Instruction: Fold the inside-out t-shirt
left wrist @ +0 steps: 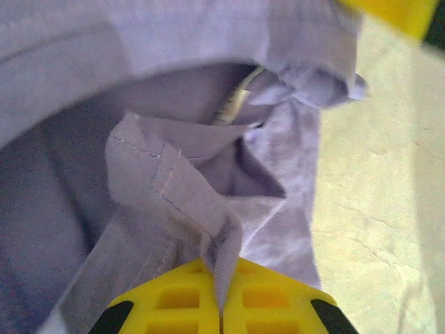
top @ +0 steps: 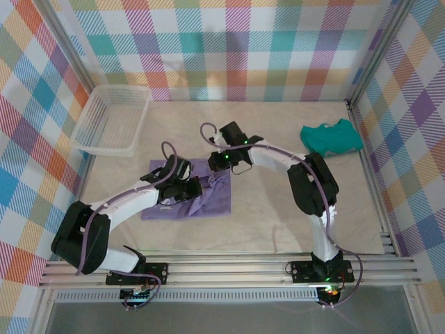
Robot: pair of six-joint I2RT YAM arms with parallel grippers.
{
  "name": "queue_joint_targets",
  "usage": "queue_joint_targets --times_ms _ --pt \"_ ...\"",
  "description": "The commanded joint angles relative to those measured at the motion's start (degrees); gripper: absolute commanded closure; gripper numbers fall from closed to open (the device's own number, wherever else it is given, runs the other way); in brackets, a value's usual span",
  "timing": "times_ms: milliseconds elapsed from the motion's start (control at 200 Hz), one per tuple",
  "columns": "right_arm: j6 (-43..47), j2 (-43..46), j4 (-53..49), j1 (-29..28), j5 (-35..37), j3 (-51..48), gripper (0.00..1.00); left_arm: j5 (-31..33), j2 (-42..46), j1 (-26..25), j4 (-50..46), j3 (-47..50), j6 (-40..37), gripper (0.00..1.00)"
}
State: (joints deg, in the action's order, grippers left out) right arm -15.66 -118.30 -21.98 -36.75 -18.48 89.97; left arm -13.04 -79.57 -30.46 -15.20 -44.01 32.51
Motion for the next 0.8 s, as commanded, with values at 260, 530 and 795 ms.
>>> queue_joint_targets --times_ms 260,530,795 --pt "3.4 -7.2 -15.6 10.5 -13.0 13.6 0.87 -2.4 -5.5 -13.6 8.4 -5.8 -10.5 0.98" --pt "5.7 -14.7 -24.9 15.1 -3.5 24.1 0.63 -5.1 -14.7 -18.5 7.5 -12.0 -13.5 0.64" --pt "2.1 9.8 -12.1 16.0 -4.1 -4.6 0.58 -0.4 0.7 -11.0 7.7 -6.9 -12.0 0.38"
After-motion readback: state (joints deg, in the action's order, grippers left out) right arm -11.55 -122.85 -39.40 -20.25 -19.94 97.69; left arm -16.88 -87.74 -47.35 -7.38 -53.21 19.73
